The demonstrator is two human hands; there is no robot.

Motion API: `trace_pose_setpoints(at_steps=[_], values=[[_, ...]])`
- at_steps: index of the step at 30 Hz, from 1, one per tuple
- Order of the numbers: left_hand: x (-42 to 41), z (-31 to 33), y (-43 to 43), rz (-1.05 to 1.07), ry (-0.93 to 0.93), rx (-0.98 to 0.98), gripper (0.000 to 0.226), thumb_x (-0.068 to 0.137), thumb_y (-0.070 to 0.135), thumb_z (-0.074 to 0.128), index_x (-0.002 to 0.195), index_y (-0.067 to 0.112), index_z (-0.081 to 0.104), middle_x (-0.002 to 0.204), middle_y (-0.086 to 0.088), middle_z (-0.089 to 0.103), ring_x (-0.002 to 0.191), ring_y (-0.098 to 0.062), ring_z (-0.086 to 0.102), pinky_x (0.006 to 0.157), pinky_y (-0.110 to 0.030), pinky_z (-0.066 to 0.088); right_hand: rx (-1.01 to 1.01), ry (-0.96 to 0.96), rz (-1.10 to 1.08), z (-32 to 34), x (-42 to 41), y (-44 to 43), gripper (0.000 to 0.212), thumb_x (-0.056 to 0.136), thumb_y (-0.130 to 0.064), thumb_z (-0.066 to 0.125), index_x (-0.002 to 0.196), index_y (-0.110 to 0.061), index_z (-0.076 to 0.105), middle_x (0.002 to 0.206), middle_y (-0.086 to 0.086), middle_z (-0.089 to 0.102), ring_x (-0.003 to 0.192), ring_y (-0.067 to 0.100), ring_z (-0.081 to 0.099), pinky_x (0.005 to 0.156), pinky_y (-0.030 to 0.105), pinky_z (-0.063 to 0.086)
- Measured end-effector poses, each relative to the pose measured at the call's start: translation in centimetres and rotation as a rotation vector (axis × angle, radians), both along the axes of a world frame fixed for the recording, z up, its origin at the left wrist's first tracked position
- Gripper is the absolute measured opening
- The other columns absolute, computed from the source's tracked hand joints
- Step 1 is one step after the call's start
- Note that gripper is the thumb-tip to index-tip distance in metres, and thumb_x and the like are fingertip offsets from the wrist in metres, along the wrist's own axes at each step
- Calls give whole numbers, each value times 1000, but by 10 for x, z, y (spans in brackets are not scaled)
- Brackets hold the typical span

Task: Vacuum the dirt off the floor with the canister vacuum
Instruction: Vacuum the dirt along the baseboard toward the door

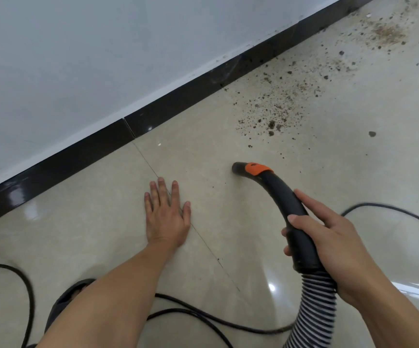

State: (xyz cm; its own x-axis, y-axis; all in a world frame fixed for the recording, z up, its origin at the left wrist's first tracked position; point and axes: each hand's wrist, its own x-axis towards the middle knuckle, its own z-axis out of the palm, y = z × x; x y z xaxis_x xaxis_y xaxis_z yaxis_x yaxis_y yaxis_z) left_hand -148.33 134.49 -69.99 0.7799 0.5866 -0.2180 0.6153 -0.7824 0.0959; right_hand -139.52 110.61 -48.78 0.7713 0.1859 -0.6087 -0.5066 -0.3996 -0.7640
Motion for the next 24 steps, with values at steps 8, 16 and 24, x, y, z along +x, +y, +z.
trace_pose_setpoints(at_steps=[8, 16, 24], values=[[1, 1, -1, -15, -6, -4, 67, 98, 51, 11, 154, 18, -3, 160, -16, -13, 147, -31, -17, 120, -46, -7, 40, 27, 76, -8, -48, -8, 53, 93, -13, 63, 132, -47, 56, 78, 19, 71, 58, 27, 65, 54, 36, 53], [-10, 6, 11, -114, 6, -58, 68, 99, 54, 11, 154, 19, -8, 159, -14, -20, 146, -28, -22, 120, -43, -9, 20, -51, 59, -18, -49, 5, 53, 93, -17, 64, 135, -47, 54, 77, 11, 73, 60, 24, 68, 56, 34, 55], [-12, 6, 12, -121, -2, -69, 68, 99, 54, 11, 154, 19, -10, 159, -14, -21, 145, -28, -24, 120, -43, -10, -92, -157, 116, -13, -19, 20, 54, 92, -22, 64, 139, -46, 51, 85, 13, 73, 72, 31, 71, 64, 42, 60]])
